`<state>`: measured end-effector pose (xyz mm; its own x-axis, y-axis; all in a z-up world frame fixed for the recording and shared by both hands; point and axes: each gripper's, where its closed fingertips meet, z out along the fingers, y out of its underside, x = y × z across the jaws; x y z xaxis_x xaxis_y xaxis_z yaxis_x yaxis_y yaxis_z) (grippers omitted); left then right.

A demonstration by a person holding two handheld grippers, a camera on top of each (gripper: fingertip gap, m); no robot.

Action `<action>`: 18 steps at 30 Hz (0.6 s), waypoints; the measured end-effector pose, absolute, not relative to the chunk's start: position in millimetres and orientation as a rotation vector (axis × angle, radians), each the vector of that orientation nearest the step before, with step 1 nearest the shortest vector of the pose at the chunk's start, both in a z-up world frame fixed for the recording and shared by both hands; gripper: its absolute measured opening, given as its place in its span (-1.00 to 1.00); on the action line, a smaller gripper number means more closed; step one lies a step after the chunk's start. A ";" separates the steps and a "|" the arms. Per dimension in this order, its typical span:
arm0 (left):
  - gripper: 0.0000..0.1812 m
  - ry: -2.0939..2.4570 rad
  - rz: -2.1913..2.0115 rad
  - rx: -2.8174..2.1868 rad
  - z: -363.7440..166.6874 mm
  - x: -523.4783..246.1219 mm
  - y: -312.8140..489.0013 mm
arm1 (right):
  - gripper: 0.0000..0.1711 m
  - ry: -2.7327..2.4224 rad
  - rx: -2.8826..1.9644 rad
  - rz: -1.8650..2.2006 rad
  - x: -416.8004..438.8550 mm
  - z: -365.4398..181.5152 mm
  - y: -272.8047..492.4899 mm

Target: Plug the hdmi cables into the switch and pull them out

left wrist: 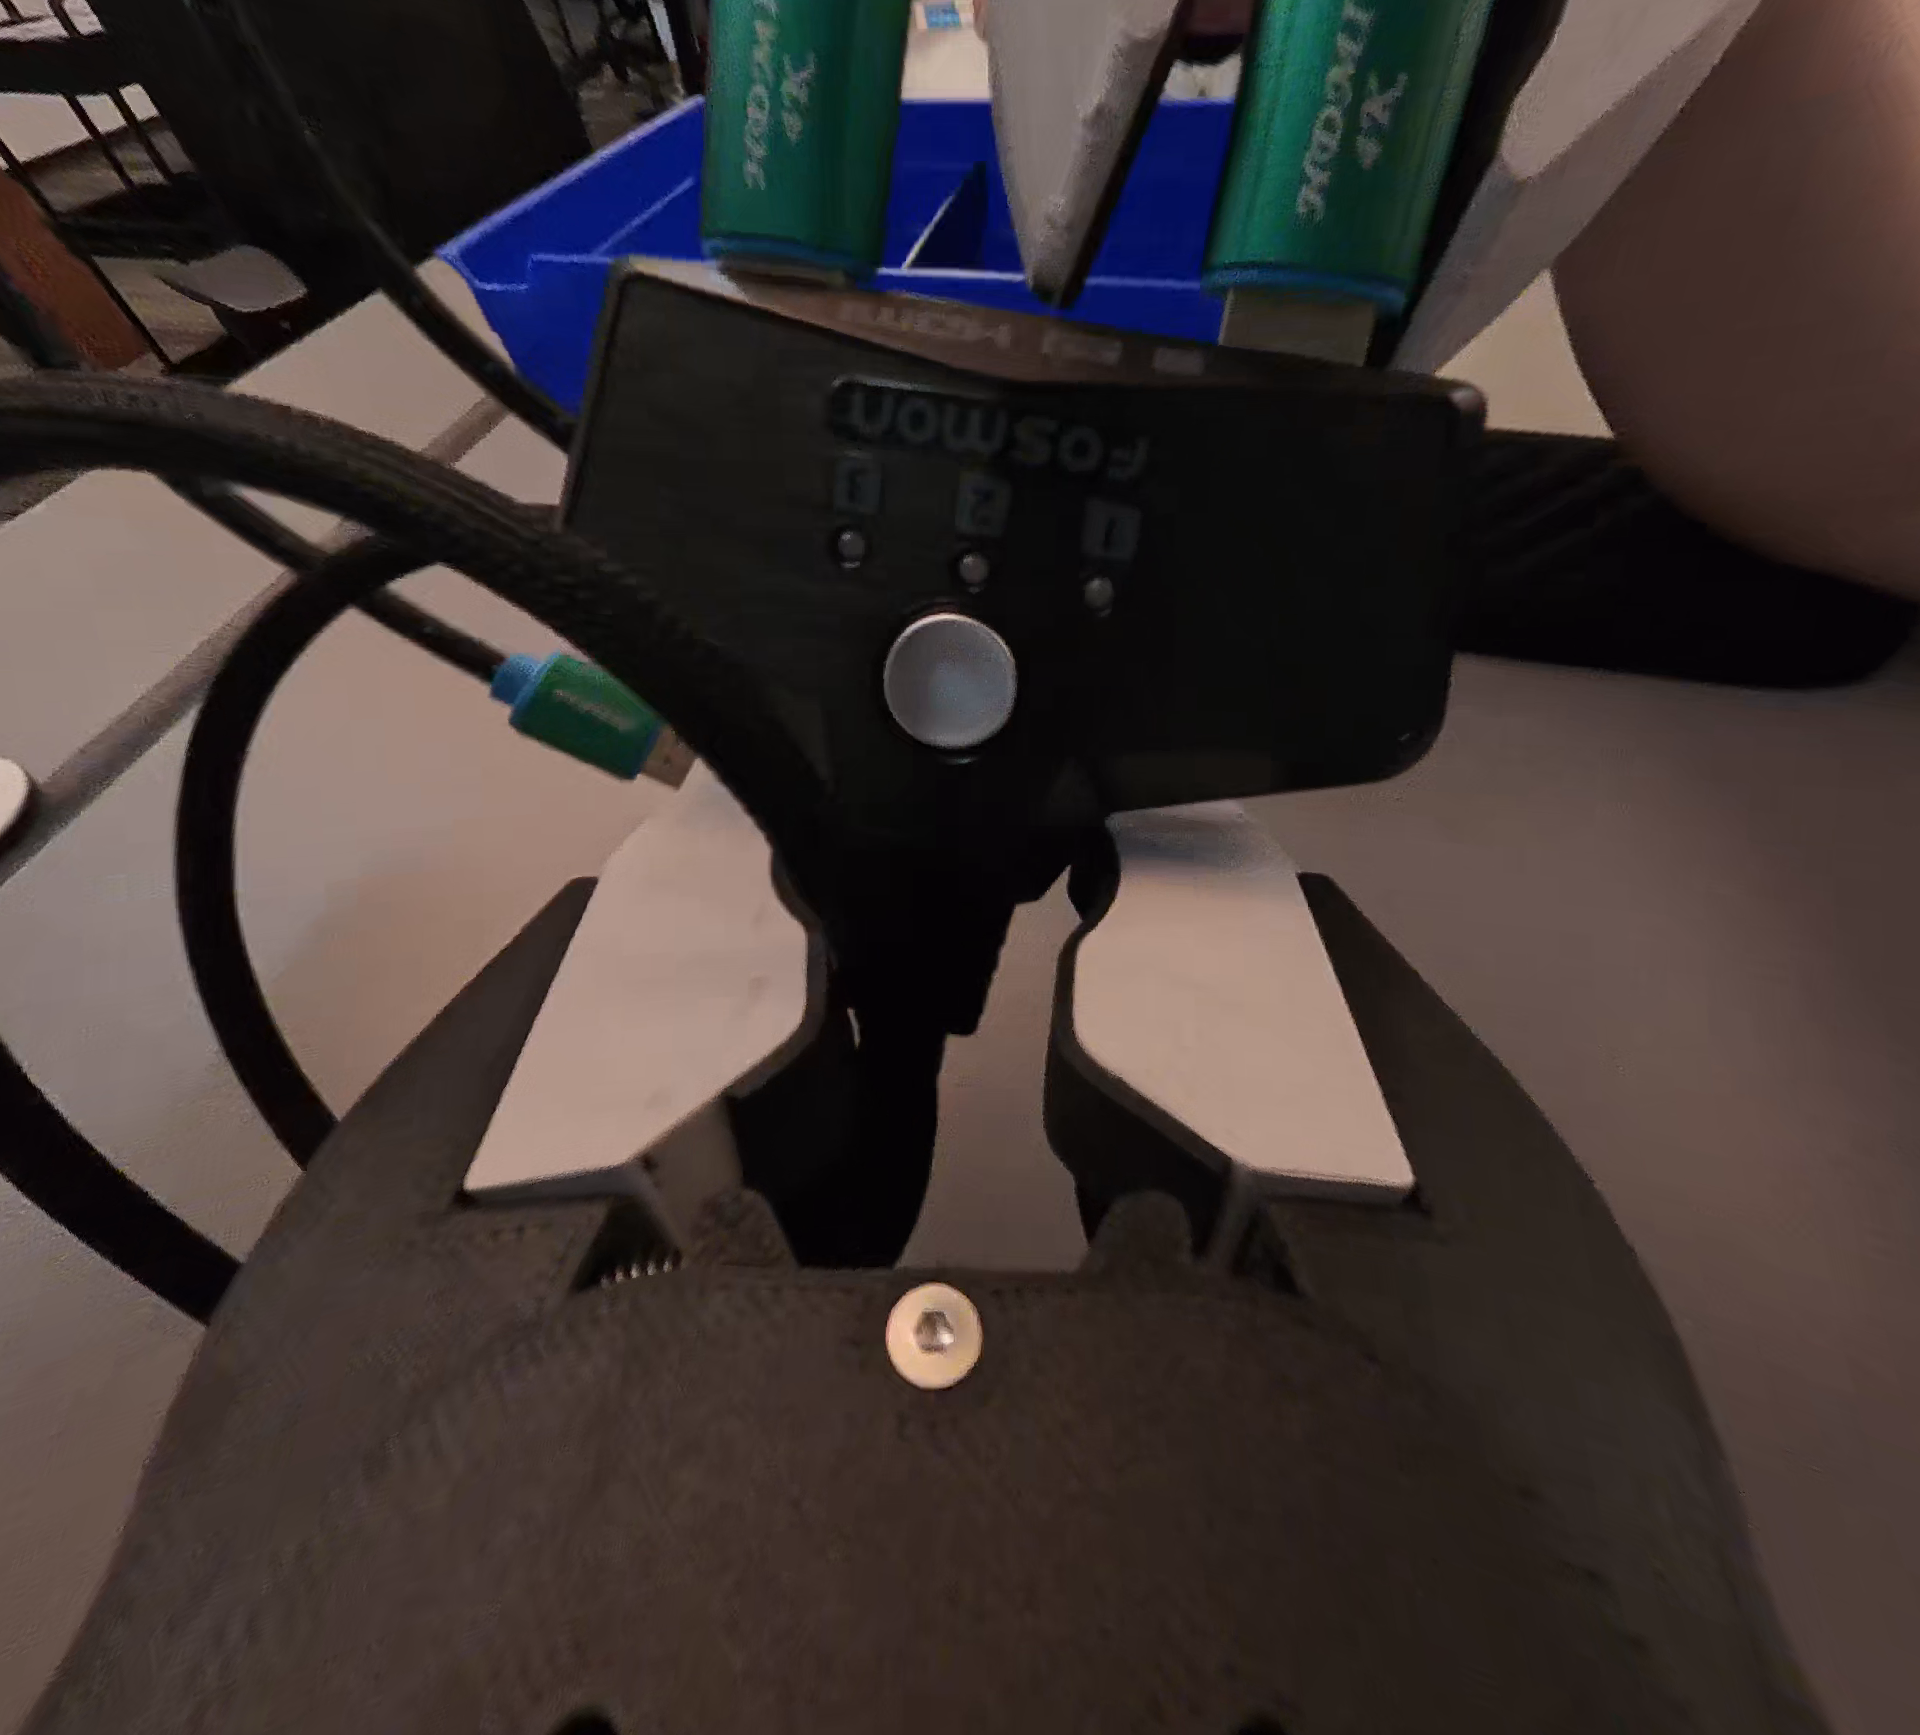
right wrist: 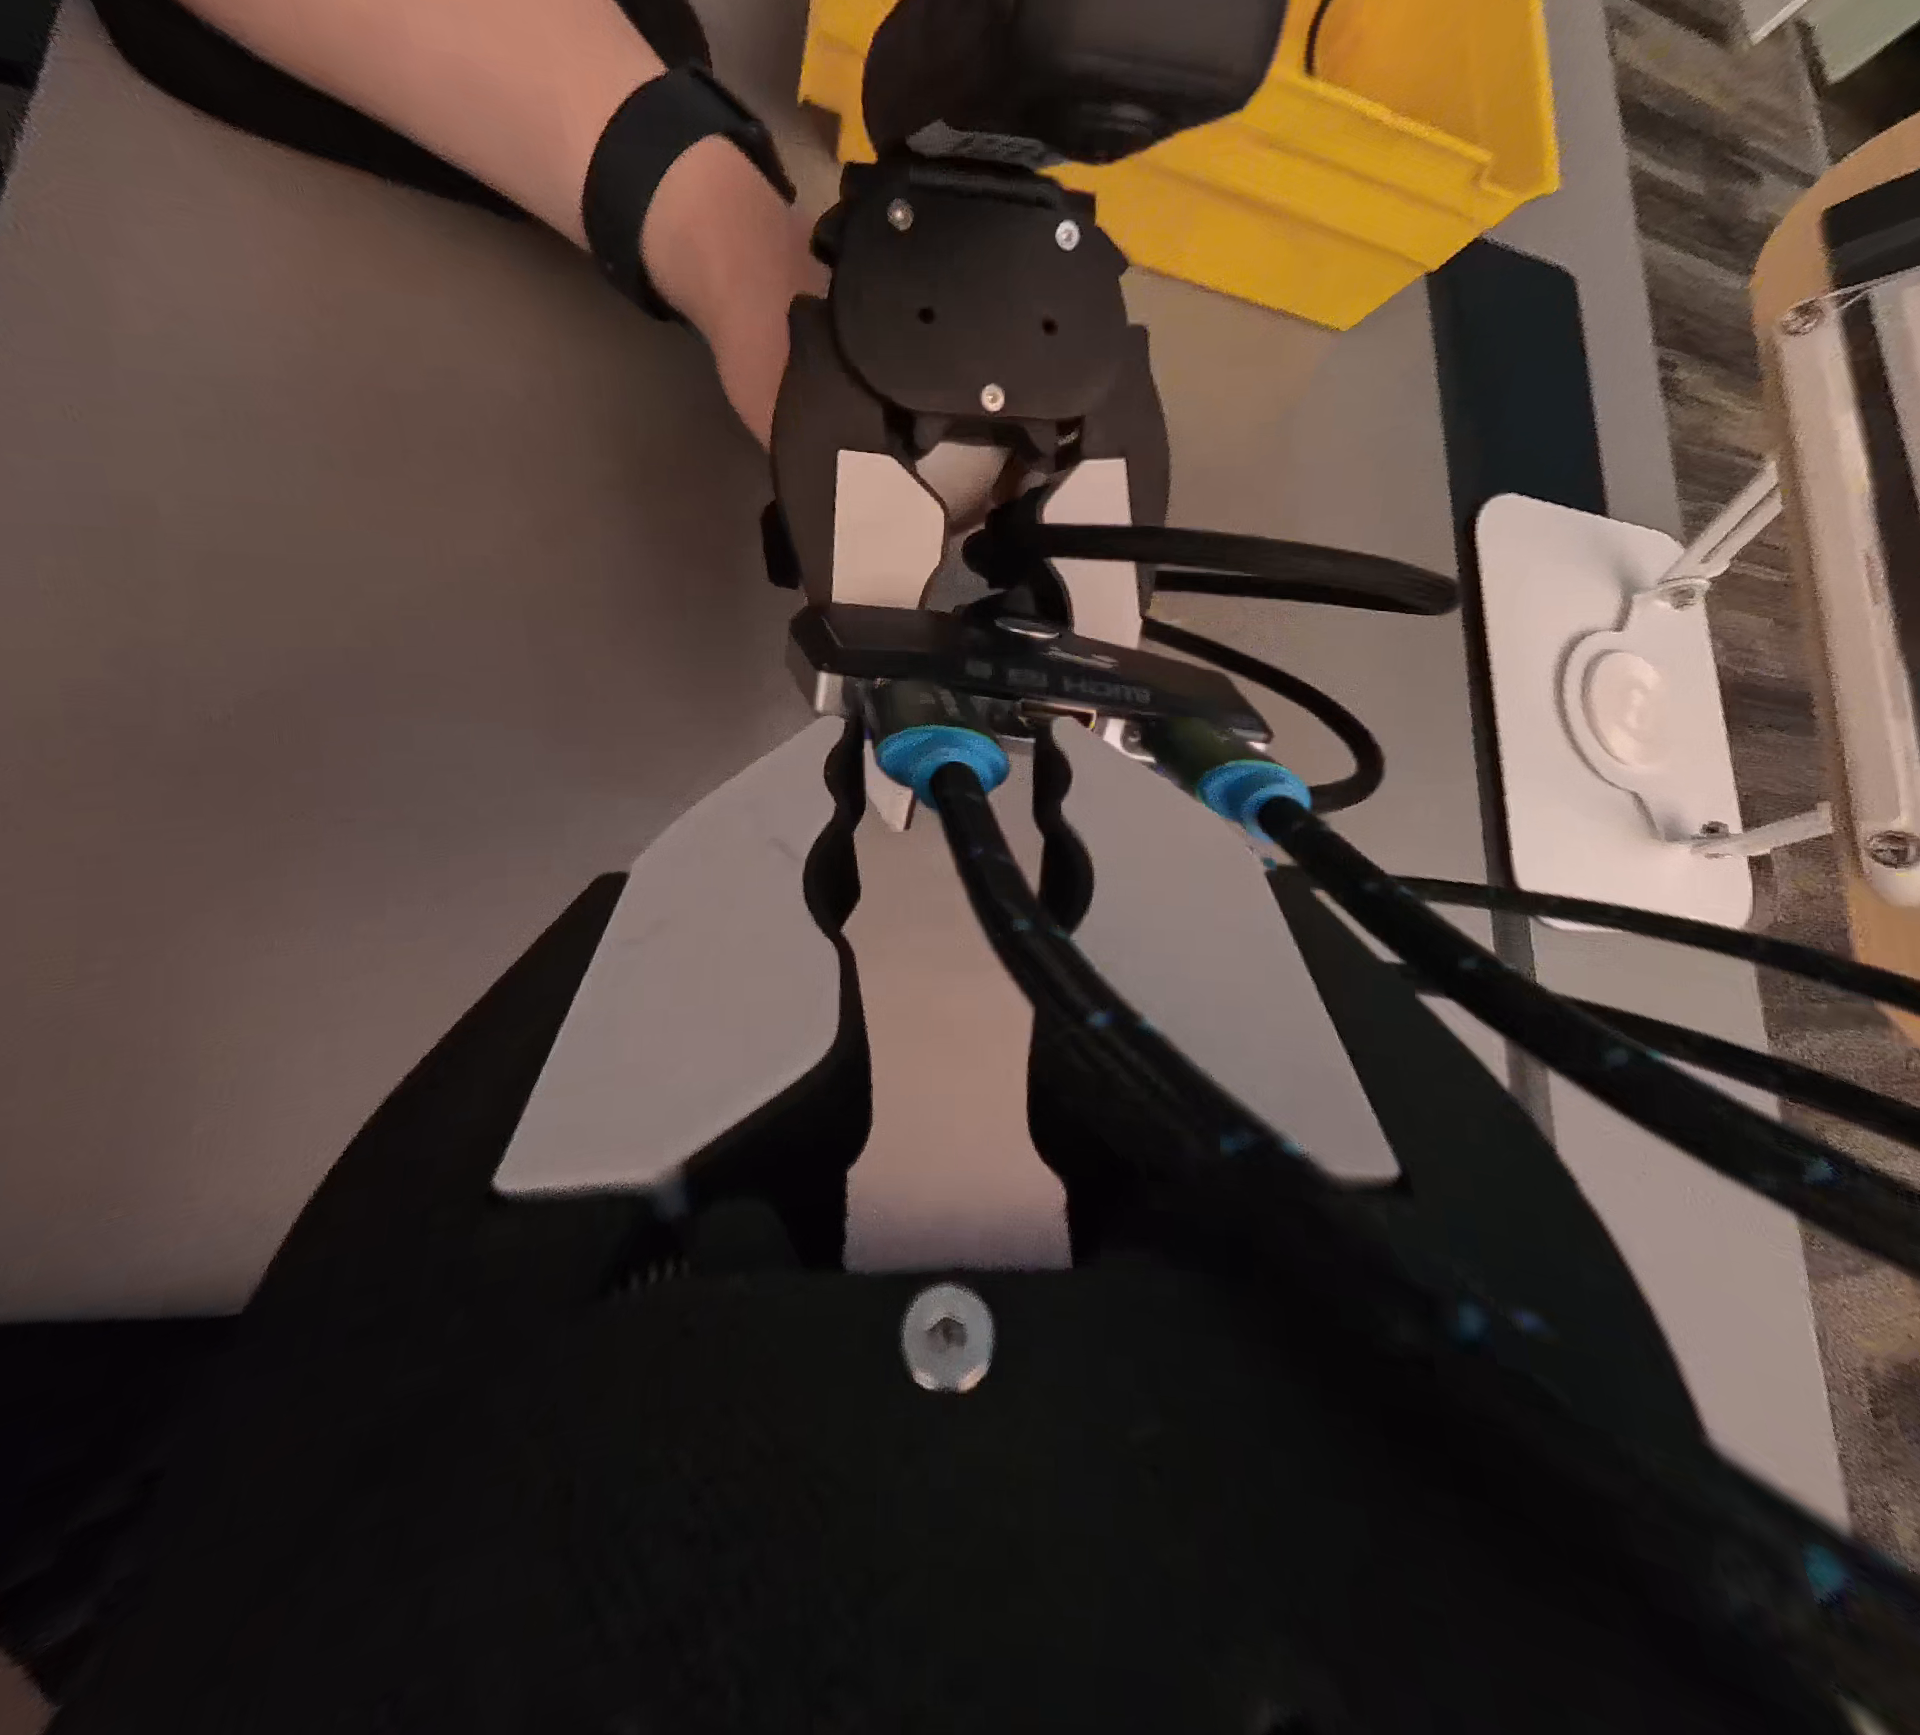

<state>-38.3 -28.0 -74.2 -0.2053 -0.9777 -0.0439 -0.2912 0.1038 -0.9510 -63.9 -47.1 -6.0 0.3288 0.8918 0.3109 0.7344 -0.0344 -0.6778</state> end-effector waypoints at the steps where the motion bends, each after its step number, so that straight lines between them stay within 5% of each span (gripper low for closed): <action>1: -0.55 1.608 -1.136 -1.267 -71.7 -39.3 -27.9 | -0.66 -1.437 -1.793 0.268 -64.9 -2.8 -47.8; 18: -0.64 1.496 -0.795 -1.079 -43.7 -46.8 -14.5 | -0.51 -1.287 -1.761 0.490 -63.9 20.9 -53.4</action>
<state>-46.8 -14.5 -43.7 -0.0133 -0.9282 -0.3718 -0.2112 0.3661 -0.9063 -63.9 -53.4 20.9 0.3867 0.9056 0.1744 0.5606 -0.0807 -0.8241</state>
